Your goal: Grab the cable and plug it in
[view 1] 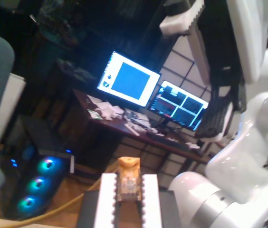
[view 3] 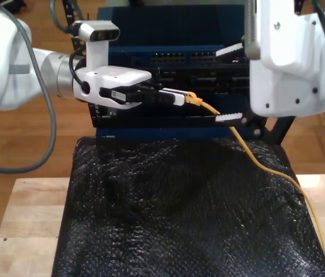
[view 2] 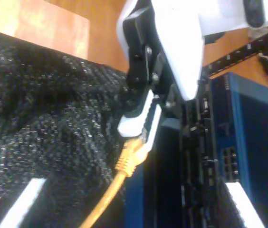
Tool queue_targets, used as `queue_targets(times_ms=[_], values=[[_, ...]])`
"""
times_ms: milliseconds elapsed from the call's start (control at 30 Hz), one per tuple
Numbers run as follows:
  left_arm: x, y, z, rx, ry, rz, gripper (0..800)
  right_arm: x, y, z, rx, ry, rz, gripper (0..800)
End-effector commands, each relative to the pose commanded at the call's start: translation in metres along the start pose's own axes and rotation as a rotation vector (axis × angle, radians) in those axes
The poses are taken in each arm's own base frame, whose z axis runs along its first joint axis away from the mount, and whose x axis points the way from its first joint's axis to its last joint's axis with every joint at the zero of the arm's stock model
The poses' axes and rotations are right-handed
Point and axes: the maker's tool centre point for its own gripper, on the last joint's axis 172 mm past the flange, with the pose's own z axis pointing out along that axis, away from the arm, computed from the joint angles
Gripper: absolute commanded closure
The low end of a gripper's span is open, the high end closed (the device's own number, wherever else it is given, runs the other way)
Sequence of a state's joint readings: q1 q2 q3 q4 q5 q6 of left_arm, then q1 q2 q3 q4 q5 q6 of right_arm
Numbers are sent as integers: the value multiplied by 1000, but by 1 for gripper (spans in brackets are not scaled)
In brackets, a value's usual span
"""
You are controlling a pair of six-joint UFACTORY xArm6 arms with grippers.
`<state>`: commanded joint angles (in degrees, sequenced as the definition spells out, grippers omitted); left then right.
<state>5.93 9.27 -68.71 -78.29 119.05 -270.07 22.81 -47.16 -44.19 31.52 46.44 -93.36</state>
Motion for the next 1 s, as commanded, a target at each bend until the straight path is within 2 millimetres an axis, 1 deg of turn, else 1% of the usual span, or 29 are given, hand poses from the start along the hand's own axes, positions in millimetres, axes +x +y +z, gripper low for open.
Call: queue_targets(times_ms=[100, 200, 367, 467, 600, 667, 733, 800, 1000], values=[[-1, 2, 0, -15, 2, -25, 798, 3, -1, 4, -24, 8, -13, 3], [-2, 4, 1, -25, 3, -42, 798, 6, -8, 12, -20, 16, -20, 3], [1, 9, 2, -45, 16, -48, 798, 10, -9, 18, -46, 26, -33, 2], [6, 16, 3, -72, 33, -53, 798, 17, -11, 20, -76, 42, -50, 2], [6, 19, 4, -95, 39, -59, 798, 20, -12, 24, -97, 49, -61, 3], [6, 22, 4, -112, 44, -60, 798, 20, -13, 24, -98, 50, -61, 3], [11, 26, 4, -131, 62, -51, 797, 21, -13, 23, -99, 52, -64, 6], [15, 30, 4, -147, 77, -43, 797, 23, -12, 19, -110, 56, -69, 7], [15, 36, 4, -172, 79, -41, 797, 21, -5, 13, -155, 53, -109, 24]])
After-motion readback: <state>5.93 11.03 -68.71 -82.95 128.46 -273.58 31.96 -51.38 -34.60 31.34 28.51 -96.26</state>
